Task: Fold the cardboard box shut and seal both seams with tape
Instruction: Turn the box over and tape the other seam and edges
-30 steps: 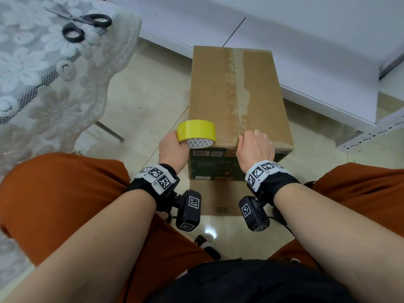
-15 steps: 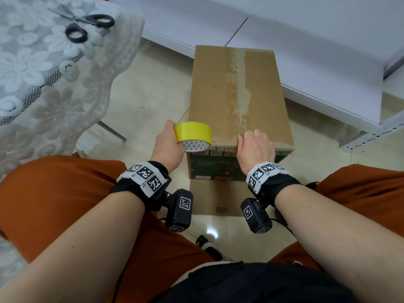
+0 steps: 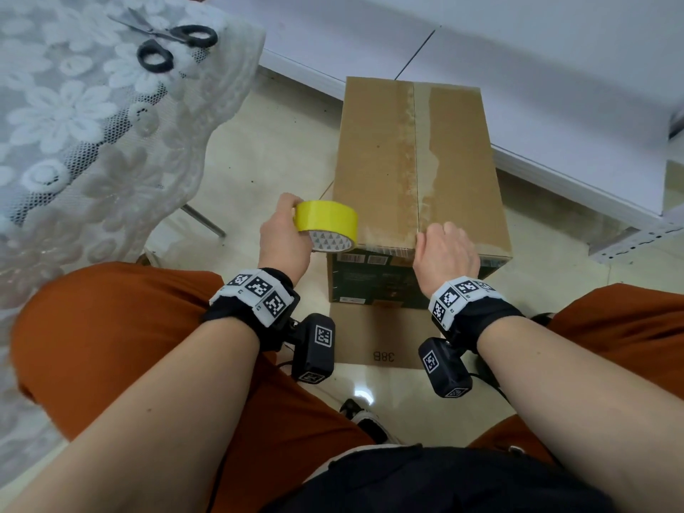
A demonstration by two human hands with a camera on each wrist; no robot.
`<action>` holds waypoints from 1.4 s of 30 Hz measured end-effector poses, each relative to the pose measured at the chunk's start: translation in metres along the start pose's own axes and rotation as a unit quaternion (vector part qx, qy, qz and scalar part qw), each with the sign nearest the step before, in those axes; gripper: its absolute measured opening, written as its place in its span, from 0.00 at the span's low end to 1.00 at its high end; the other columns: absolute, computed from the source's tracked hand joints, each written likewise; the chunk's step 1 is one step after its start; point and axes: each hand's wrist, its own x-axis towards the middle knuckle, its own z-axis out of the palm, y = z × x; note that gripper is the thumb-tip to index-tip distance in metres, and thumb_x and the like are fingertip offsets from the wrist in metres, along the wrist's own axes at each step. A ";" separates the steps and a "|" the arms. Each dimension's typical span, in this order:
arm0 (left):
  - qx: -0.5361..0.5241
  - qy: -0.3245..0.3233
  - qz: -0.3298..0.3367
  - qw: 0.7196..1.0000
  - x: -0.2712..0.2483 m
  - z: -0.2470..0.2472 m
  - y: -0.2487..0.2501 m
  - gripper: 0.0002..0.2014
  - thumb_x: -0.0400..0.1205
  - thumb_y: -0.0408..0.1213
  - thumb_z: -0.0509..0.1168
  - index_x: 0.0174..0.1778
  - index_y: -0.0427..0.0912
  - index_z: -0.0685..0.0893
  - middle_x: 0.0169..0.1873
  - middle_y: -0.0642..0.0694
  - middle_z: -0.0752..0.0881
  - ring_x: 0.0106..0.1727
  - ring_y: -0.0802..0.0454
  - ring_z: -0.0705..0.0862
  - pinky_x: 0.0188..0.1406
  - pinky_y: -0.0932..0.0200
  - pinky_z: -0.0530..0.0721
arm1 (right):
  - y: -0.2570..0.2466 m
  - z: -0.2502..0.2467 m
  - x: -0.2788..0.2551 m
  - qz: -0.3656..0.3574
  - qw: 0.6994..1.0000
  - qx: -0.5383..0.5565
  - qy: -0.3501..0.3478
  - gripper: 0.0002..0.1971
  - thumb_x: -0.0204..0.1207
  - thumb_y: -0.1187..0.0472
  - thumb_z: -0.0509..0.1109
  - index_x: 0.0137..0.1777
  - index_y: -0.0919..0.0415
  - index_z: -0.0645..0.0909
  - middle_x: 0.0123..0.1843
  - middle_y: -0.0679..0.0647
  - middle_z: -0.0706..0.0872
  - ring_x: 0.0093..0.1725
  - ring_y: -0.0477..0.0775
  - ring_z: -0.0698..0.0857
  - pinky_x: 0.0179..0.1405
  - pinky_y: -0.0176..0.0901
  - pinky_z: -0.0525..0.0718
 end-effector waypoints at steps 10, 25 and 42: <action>-0.200 -0.066 -0.165 0.964 0.005 0.014 -0.010 0.11 0.81 0.24 0.59 0.38 0.38 0.84 0.48 0.31 0.88 0.52 0.35 0.87 0.56 0.39 0.86 | 0.001 -0.002 0.005 -0.003 1.000 0.014 -0.014 0.26 0.82 0.37 0.49 0.38 0.58 0.73 0.37 0.52 0.76 0.37 0.53 0.75 0.39 0.45 0.77; -0.270 -0.047 -0.186 0.944 0.004 0.022 -0.009 0.07 0.84 0.27 0.58 0.49 0.35 0.82 0.49 0.36 0.85 0.53 0.39 0.86 0.54 0.48 0.87 | 0.001 0.000 0.005 -0.001 1.000 0.007 -0.005 0.26 0.80 0.35 0.52 0.38 0.58 0.74 0.37 0.52 0.76 0.37 0.53 0.76 0.37 0.46 0.76; -0.346 -0.015 -0.245 0.906 0.002 0.031 -0.020 0.06 0.79 0.22 0.63 0.48 0.33 0.83 0.53 0.31 0.86 0.50 0.42 0.86 0.55 0.51 0.87 | 0.003 0.000 0.003 0.003 1.000 0.005 -0.009 0.27 0.80 0.34 0.51 0.39 0.58 0.74 0.37 0.52 0.76 0.36 0.52 0.75 0.37 0.44 0.75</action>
